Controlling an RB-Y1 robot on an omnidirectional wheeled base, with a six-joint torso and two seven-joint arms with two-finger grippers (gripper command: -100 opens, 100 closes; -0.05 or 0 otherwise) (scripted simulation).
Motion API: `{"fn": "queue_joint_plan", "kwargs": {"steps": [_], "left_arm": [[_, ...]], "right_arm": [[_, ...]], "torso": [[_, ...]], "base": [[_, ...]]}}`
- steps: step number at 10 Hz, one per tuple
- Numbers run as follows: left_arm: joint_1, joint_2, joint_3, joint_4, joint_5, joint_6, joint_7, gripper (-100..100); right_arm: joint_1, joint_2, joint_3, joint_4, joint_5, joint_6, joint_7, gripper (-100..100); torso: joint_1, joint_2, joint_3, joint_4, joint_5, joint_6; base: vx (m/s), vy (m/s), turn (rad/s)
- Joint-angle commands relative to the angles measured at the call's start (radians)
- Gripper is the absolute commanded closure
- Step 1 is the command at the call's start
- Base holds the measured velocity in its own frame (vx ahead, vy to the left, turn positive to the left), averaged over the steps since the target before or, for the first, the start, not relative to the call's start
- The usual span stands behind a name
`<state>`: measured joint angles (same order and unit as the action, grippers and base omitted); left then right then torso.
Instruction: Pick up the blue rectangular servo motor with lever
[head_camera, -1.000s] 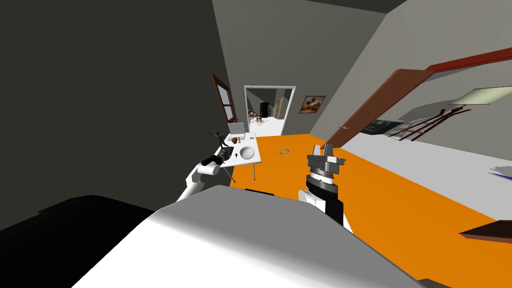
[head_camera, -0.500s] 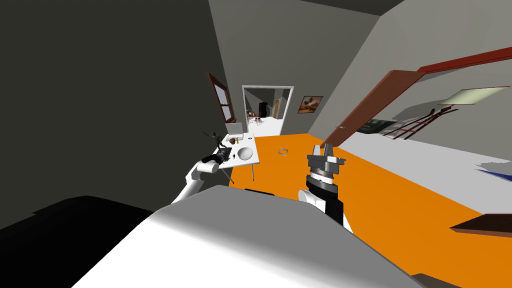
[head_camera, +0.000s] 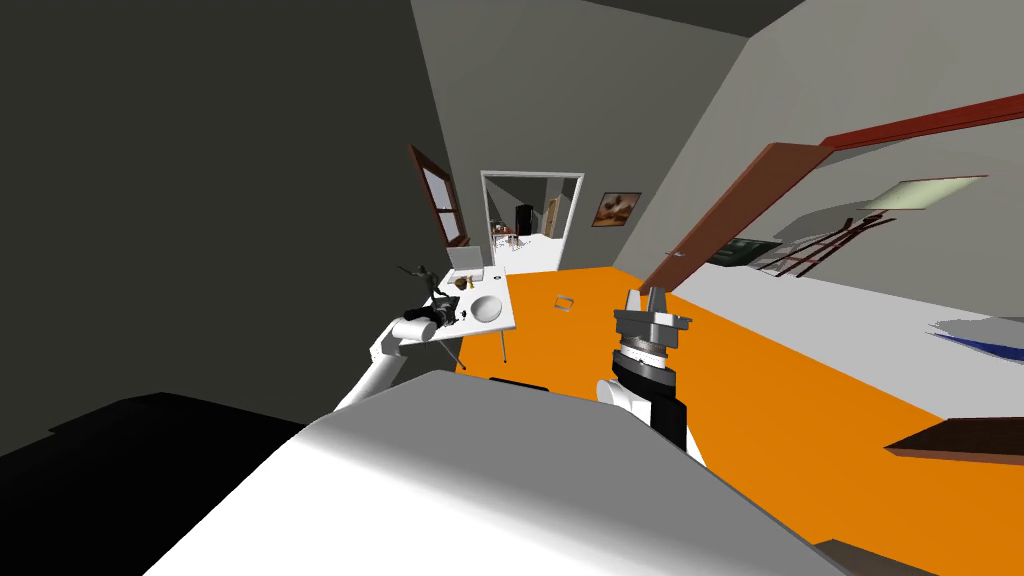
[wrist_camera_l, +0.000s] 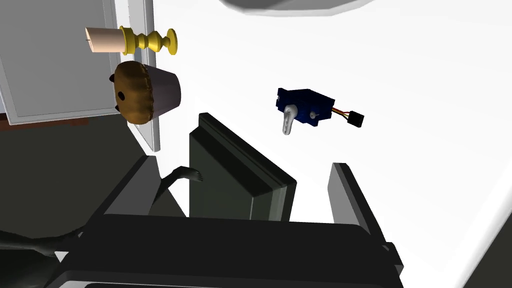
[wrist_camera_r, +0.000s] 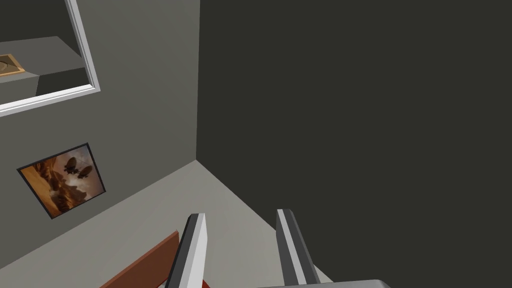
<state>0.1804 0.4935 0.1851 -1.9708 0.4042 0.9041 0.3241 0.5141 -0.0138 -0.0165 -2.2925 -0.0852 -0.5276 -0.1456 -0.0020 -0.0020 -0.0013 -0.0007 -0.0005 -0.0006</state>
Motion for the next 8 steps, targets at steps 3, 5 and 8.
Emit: {"fn": "queue_joint_plan", "kwargs": {"steps": [3,5,8], "left_arm": [[-0.02,0.019,0.007,0.023,0.024,0.081,0.011,-100],[-0.036,0.037,0.014,0.04,0.045,0.141,0.021,-100],[-0.065,0.073,0.026,0.071,0.085,0.231,0.04,-100]], "right_arm": [[0.0,0.0,0.0,0.0,0.0,0.0,0.0,0],[0.0,0.0,0.0,0.0,0.0,0.0,0.0,0],[0.0,0.0,0.0,0.0,0.0,0.0,0.0,0]], "torso": [[0.0,0.0,0.0,0.0,0.0,0.0],[0.001,0.001,0.001,0.0,0.0,0.0],[0.0,0.001,0.0,0.0,0.0,0.0]], "base": [[0.026,-0.023,-0.024],[0.023,-0.021,-0.042],[0.035,-0.028,-0.041]]}}
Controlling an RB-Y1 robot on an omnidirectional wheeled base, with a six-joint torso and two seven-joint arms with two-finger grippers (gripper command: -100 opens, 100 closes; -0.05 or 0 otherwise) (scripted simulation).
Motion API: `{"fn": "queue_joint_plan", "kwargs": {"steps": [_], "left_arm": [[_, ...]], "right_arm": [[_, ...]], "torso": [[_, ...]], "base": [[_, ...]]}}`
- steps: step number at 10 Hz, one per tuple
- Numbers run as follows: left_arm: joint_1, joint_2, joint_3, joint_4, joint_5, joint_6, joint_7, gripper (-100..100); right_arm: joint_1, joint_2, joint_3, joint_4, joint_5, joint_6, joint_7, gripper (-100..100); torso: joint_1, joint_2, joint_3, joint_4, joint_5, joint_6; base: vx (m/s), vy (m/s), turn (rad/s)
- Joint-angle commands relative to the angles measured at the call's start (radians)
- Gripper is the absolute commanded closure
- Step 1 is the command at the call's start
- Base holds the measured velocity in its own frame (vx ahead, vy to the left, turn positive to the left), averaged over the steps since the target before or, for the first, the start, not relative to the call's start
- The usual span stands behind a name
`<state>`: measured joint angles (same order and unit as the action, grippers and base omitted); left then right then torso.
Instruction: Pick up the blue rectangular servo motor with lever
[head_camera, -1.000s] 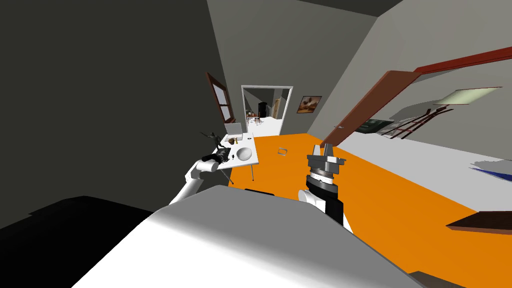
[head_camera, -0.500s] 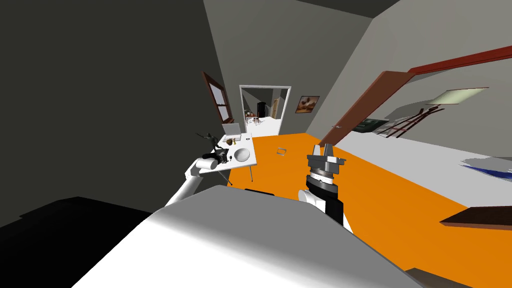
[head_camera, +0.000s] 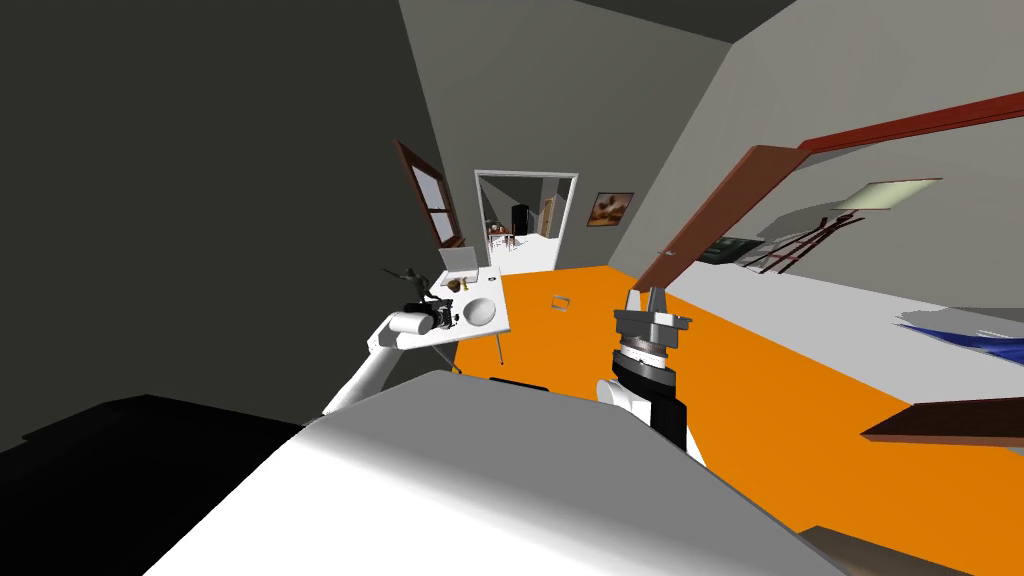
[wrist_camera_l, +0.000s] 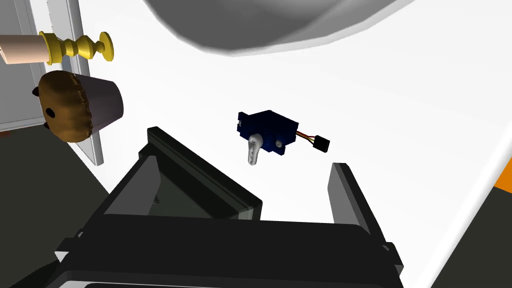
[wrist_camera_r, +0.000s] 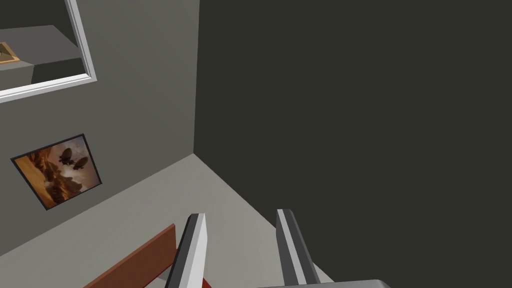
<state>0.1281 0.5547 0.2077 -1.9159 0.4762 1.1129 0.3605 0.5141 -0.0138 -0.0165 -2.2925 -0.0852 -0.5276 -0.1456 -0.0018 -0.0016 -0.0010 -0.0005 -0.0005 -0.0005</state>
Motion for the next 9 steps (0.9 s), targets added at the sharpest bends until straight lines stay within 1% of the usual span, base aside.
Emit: {"fn": "queue_joint_plan", "kwargs": {"steps": [1,2,3,4,5,6,7,9], "left_arm": [[-0.013,0.012,0.004,0.016,0.013,0.044,0.003,-100],[-0.027,0.03,0.009,0.03,0.031,0.077,0.012,-100],[-0.027,0.03,0.009,0.03,0.031,0.096,0.012,-100],[-0.04,0.048,0.015,0.043,0.048,0.13,0.02,-100],[-0.04,0.048,0.015,0.043,0.048,0.145,0.02,-100],[-0.051,0.066,0.02,0.055,0.064,0.179,0.028,-100],[-0.051,0.066,0.02,0.055,0.064,0.19,0.028,-100],[-0.071,0.099,0.028,0.076,0.092,0.255,0.041,-100]], "right_arm": [[0.0,0.0,0.0,0.0,0.0,0.0,0.0,0],[0.0,0.0,0.0,0.0,0.0,0.0,0.0,0],[0.0,0.0,0.0,0.0,0.0,0.0,0.0,0],[0.0,0.0,0.0,0.0,0.0,0.0,0.0,0],[0.0,0.0,0.0,0.0,0.0,0.0,0.0,0],[0.0,0.0,0.0,0.0,0.0,0.0,0.0,0],[0.0,0.0,0.0,0.0,0.0,0.0,0.0,0],[0.0,0.0,0.0,0.0,0.0,0.0,0.0,0]], "torso": [[0.0,0.0,0.0,0.0,0.0,0.0],[0.0,0.0,0.0,0.0,0.0,0.0],[0.0,0.0,0.0,0.0,0.0,0.0],[0.0,0.001,0.0,0.0,0.0,0.0],[0.0,0.001,0.0,0.0,0.0,0.0],[0.0,0.001,0.0,0.0,0.0,0.0],[0.001,0.0,0.0,0.0,0.0,0.0],[0.0,0.001,0.0,0.0,0.0,0.0]], "base": [[0.028,-0.022,-0.023],[0.028,-0.025,-0.05],[0.026,-0.022,-0.021],[0.025,-0.031,-0.045],[0.023,-0.022,-0.016],[0.028,-0.017,-0.034],[0.023,-0.014,-0.022],[0.033,-0.023,-0.046]]}}
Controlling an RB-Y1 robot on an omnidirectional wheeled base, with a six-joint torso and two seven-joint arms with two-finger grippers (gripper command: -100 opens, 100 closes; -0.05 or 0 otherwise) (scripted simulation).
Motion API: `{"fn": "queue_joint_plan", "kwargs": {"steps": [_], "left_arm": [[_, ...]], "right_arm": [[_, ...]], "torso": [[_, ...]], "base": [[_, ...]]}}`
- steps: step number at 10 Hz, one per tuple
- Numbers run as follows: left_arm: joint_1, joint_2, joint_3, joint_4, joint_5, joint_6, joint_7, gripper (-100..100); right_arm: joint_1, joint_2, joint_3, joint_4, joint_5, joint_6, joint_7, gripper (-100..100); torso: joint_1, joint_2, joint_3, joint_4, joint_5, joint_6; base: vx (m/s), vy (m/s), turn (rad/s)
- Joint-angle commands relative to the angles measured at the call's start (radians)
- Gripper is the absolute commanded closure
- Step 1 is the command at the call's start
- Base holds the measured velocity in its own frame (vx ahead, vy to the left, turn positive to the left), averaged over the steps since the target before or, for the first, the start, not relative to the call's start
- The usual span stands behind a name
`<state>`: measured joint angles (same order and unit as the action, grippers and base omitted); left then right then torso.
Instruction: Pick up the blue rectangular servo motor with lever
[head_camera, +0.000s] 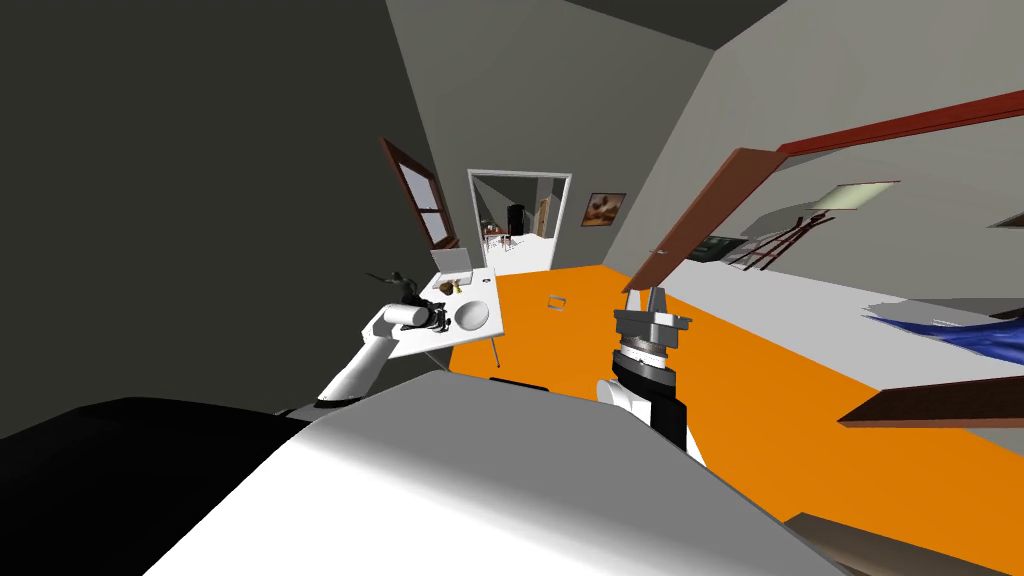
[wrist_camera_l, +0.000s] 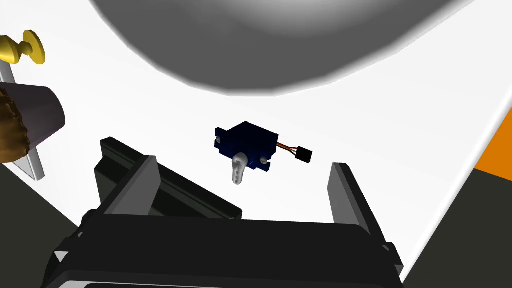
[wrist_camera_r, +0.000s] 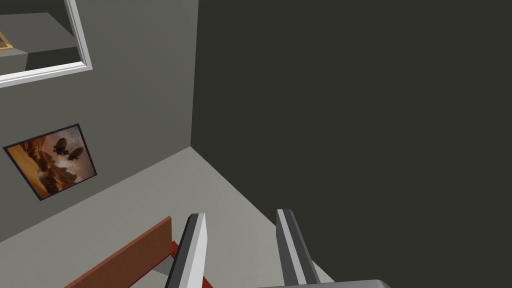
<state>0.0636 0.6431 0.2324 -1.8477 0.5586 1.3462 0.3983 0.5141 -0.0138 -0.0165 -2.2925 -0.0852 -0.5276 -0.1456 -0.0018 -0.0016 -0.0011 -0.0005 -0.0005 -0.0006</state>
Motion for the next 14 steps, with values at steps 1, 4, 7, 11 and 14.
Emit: {"fn": "queue_joint_plan", "kwargs": {"steps": [1,4,7,11,14], "left_arm": [[-0.007,0.011,0.003,0.008,0.01,0.035,0.004,-100],[-0.027,0.054,0.012,0.028,0.039,0.119,0.018,-100],[-0.031,0.066,0.013,0.032,0.045,0.139,0.022,-100],[-0.049,0.064,0.019,0.105,0.036,0.105,0.006,-100],[-0.062,0.062,0.023,0.159,0.029,0.078,-0.007,-100]], "right_arm": [[0.0,0.0,0.0,0.0,0.0,0.0,0.0,0],[0.0,0.0,0.0,0.0,0.0,0.0,0.0,0],[0.0,0.0,0.0,0.0,0.0,0.0,0.0,0],[0.0,0.0,0.0,0.0,0.0,0.0,0.0,0],[0.0,0.0,0.0,0.0,0.0,0.0,0.0,0]], "torso": [[0.0,0.0,0.0,0.0,0.0,0.0],[0.0,0.001,0.0,0.0,0.0,0.0],[0.0,0.001,0.0,0.0,0.0,0.0],[0.002,0.004,0.002,0.001,0.0,0.0],[0.001,0.005,0.003,0.001,0.0,0.0]], "base": [[0.028,-0.021,-0.014],[0.024,-0.023,-0.034],[0.021,-0.015,-0.015],[-0.023,-0.003,-0.068],[-0.029,-0.006,-0.064]]}}
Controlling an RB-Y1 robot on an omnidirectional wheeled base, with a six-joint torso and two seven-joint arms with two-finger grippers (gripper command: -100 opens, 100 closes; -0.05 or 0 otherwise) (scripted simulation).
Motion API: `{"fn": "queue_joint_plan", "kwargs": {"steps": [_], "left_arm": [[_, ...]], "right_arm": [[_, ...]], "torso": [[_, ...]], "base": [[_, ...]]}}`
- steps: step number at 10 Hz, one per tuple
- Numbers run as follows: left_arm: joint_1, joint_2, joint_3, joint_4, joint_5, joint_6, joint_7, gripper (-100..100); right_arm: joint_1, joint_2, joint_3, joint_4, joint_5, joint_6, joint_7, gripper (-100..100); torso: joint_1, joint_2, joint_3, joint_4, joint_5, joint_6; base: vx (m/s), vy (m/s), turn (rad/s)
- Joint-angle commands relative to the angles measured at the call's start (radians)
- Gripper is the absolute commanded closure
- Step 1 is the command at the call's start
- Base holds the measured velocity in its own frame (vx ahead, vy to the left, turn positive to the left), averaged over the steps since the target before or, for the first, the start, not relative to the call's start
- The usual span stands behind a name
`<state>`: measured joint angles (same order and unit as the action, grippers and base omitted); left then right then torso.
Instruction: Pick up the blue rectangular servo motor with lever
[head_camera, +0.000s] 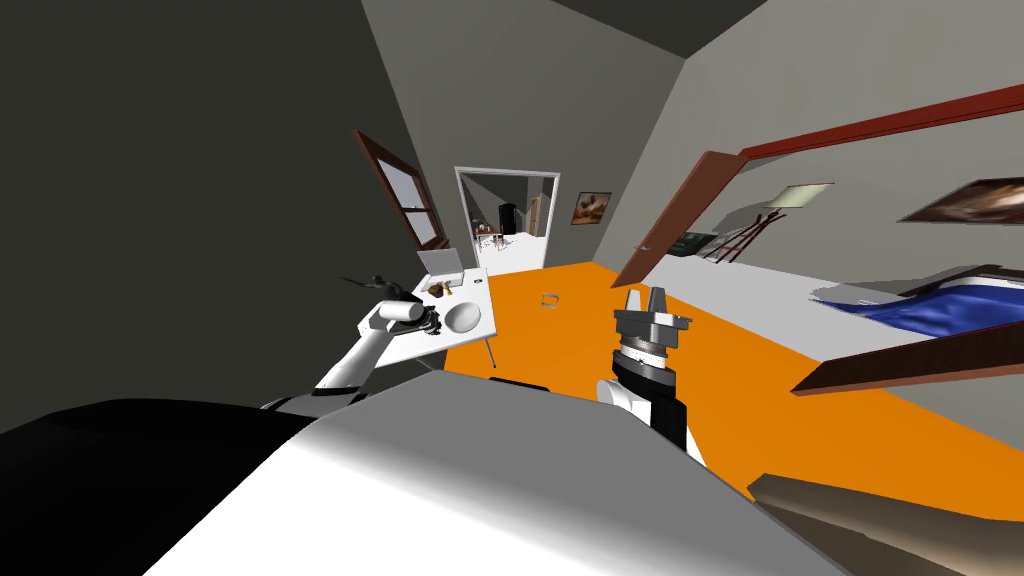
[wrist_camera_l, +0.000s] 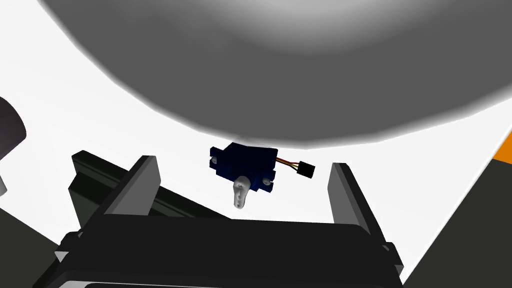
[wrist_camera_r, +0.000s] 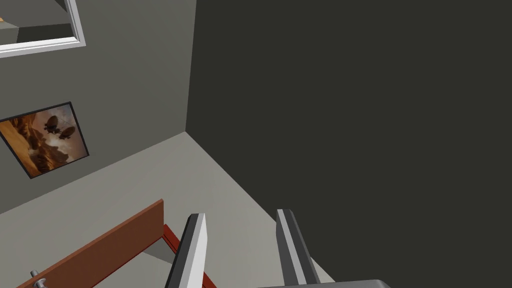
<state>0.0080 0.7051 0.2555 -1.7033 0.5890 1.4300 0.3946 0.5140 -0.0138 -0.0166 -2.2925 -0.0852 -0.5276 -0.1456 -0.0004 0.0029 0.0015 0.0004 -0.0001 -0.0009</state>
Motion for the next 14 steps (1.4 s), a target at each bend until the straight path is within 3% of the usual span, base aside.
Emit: {"fn": "queue_joint_plan", "kwargs": {"steps": [1,3,4,5,9,10,11,14], "left_arm": [[-0.011,0.0,0.002,0.033,-0.004,-0.015,-0.008,-100],[-0.02,-0.002,0.005,0.07,-0.009,-0.034,-0.016,-100],[-0.018,-0.001,0.003,0.06,-0.007,-0.028,-0.014,-100],[-0.019,-0.001,0.004,0.062,-0.007,-0.03,-0.015,100],[-0.019,-0.001,0.003,0.062,-0.007,-0.029,-0.015,100],[-0.019,-0.001,0.003,0.062,-0.007,-0.029,-0.015,0],[-0.011,0.0,0.002,0.033,-0.004,-0.015,-0.008,100],[0.002,0.002,-0.003,-0.021,0.003,0.012,0.005,100]], "right_arm": [[0.0,0.0,0.0,0.0,0.0,0.0,0.0,0],[0.0,0.0,0.0,0.0,0.0,0.0,0.0,0],[0.0,0.0,0.0,0.0,0.0,0.0,0.0,0],[0.0,0.0,0.0,0.0,0.0,0.0,0.0,0],[0.0,0.0,0.0,0.0,0.0,0.0,0.0,0],[0.0,0.0,0.0,0.0,0.0,0.0,0.0,0],[0.0,0.0,0.0,0.0,0.0,0.0,0.0,0],[0.0,0.0,0.0,0.0,0.0,0.0,0.0,0]], "torso": [[0.0,0.0,0.0,0.0,0.0,0.0],[0.0,0.0,0.0,0.0,0.0,0.0],[0.0,0.0,0.0,0.0,0.0,0.0],[0.0,-0.001,0.0,0.0,0.0,0.0],[0.001,-0.002,-0.001,-0.001,0.0,0.0],[0.001,-0.002,-0.001,-0.001,0.0,0.0],[0.001,-0.002,-0.001,-0.001,0.0,0.0],[0.001,-0.004,-0.002,-0.001,0.0,-0.001]], "base": [[-0.03,-0.004,-0.072],[-0.03,-0.005,-0.067],[-0.013,-0.002,-0.01],[0.0,0.0,0.0],[0.0,0.0,0.0],[0.0,0.0,0.0],[0.019,0.006,0.093],[0.038,0.004,0.081]]}}
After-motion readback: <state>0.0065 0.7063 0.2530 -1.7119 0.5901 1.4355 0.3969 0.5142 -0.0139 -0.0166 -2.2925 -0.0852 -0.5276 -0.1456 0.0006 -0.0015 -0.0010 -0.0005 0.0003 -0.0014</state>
